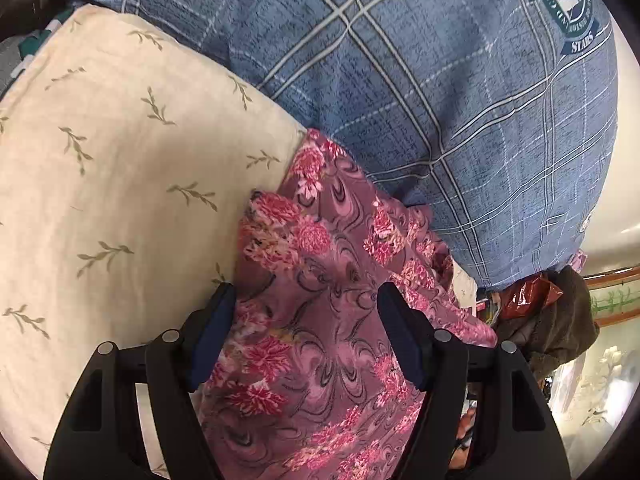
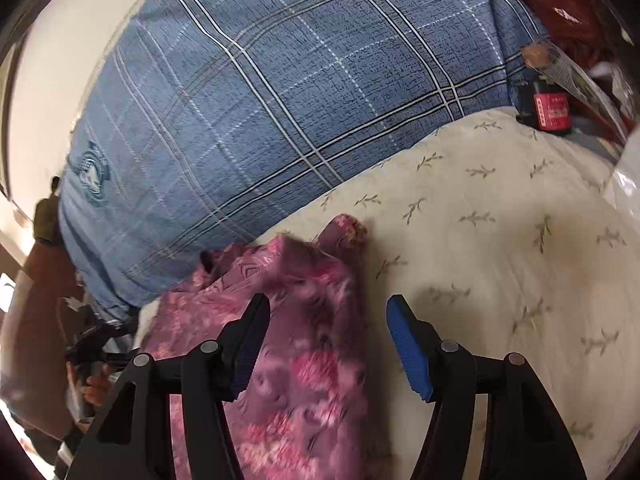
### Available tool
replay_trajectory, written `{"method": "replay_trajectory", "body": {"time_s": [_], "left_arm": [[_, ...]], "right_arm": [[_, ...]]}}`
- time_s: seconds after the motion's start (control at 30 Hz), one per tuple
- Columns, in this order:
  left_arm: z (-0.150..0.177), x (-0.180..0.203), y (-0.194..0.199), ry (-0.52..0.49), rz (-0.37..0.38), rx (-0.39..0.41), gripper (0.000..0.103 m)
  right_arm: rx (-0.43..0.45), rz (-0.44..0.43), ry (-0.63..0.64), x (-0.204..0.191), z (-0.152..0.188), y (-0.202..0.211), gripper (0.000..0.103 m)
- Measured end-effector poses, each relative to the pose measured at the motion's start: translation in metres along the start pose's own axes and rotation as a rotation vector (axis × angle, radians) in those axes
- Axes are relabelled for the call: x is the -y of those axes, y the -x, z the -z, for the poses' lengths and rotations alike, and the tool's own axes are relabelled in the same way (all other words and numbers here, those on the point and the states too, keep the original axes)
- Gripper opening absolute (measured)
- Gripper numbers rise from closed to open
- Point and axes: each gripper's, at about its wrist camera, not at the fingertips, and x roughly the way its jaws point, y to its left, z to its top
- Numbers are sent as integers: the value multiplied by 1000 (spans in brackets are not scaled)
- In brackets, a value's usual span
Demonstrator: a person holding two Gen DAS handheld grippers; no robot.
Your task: Fold small clothes
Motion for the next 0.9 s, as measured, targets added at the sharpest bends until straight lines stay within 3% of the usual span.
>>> {"method": "replay_trajectory", "body": {"time_s": [0.07, 0.13, 0.2, 0.23, 0.33, 0.43, 0.5, 0.6, 0.63, 0.67, 0.7, 0.9], "left_arm": [[4, 4, 2, -8, -4, 21, 68], [8, 9, 8, -38, -25, 45, 49], [11, 11, 12, -59, -44, 55, 19], [13, 11, 13, -71, -58, 57, 12], [18, 15, 22, -114, -76, 83, 9], [17, 23, 30, -132, -48, 106, 8], [16, 28, 28, -164, -78, 102, 9], [13, 23, 18, -165, -84, 60, 11], [13, 20, 16, -155, -75, 52, 14], [12, 16, 14, -137, -54, 38, 25], [11, 12, 12, -116, -31, 28, 37], [4, 9, 12, -56, 27, 22, 53]], "right_arm": [[9, 7, 23, -5, -5, -7, 59], [14, 39, 90, -17, -8, -13, 36], [-25, 50, 127, -23, -8, -20, 2], [-43, 62, 158, -28, -8, -23, 0], [-26, 59, 211, -40, -6, -17, 0], [36, 9, 192, -47, -14, 1, 0], [39, -22, 164, -47, -21, 6, 2], [-22, 10, 103, -35, -24, -3, 16], [-45, 47, 87, -27, -22, -9, 21], [-58, 66, 74, -21, -20, -13, 33], [-63, 76, 64, -17, -18, -14, 38], [-75, 71, 15, -2, -12, -33, 38]]}}
